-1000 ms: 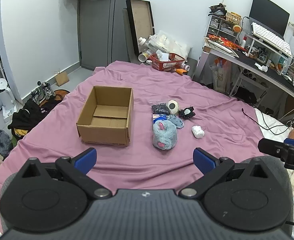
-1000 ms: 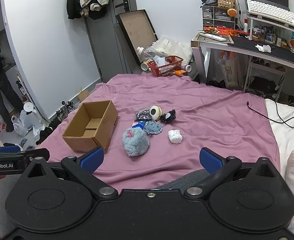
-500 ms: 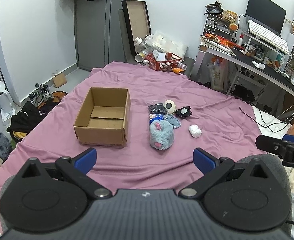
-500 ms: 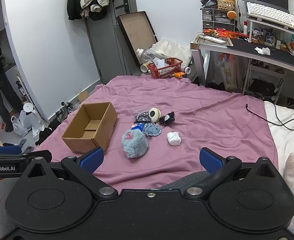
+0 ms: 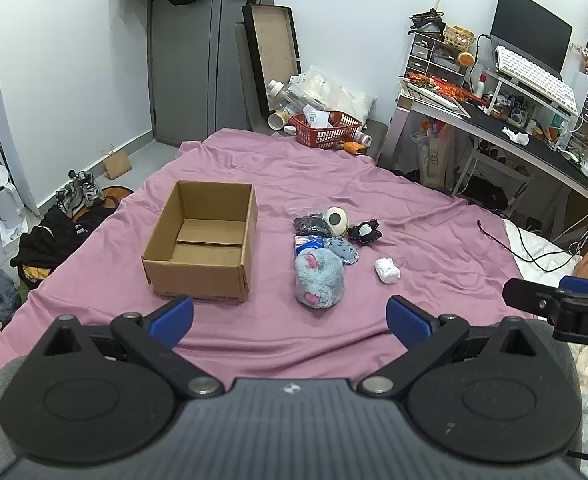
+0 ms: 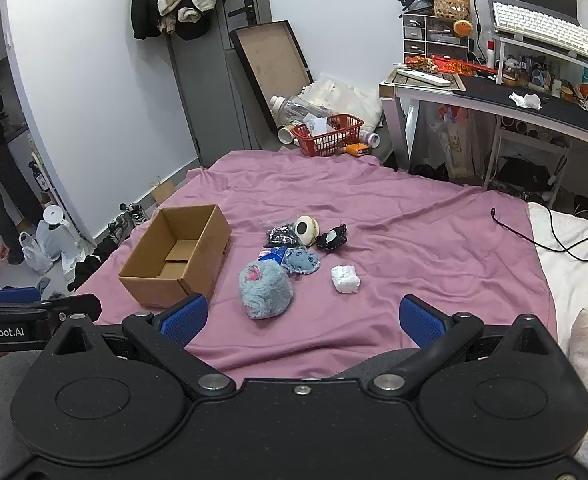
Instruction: Organize soft objects
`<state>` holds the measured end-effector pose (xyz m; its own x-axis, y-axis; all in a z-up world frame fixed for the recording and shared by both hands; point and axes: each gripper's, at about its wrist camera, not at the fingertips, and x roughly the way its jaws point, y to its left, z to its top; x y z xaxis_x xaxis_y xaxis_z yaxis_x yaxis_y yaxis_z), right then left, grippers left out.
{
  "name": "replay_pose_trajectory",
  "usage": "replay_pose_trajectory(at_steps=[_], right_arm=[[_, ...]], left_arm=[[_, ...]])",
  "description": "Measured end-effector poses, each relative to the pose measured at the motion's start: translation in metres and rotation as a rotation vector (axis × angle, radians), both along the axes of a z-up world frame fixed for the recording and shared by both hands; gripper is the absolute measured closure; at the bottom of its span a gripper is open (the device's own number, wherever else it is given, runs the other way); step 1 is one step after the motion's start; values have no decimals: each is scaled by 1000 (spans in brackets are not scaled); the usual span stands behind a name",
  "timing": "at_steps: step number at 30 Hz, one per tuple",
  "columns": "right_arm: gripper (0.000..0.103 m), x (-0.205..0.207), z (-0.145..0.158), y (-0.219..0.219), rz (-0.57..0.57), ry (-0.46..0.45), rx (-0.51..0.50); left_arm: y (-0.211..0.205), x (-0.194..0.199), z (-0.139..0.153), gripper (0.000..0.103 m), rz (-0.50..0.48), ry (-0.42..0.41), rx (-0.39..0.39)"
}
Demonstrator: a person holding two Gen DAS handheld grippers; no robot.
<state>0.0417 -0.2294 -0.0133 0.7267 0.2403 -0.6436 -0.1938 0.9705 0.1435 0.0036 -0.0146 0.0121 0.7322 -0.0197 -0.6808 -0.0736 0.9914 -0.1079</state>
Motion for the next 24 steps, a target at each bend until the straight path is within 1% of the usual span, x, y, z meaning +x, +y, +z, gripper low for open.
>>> replay_pose_trajectory(at_steps=[6, 9, 14, 19, 21, 24], right_arm=[[0, 9, -6, -1, -2, 6, 9], [0, 15, -12, -1, 19, 21, 39], [0, 29, -25, 4, 17, 35, 16], [0, 43, -36, 4, 13, 44, 18], [1, 50, -40, 4, 10, 50, 22], [5, 61, -48, 4, 13, 71, 43]], left_arm=[[-1, 8, -4, 1, 3, -13, 16], [2, 17, -7, 1, 3, -7, -2], [5, 30, -18, 1, 1, 2, -27], [9, 43, -29, 2, 22, -7, -50], [9, 49, -32, 2, 26, -6, -53], [11, 60, -39, 4, 31, -1, -78]])
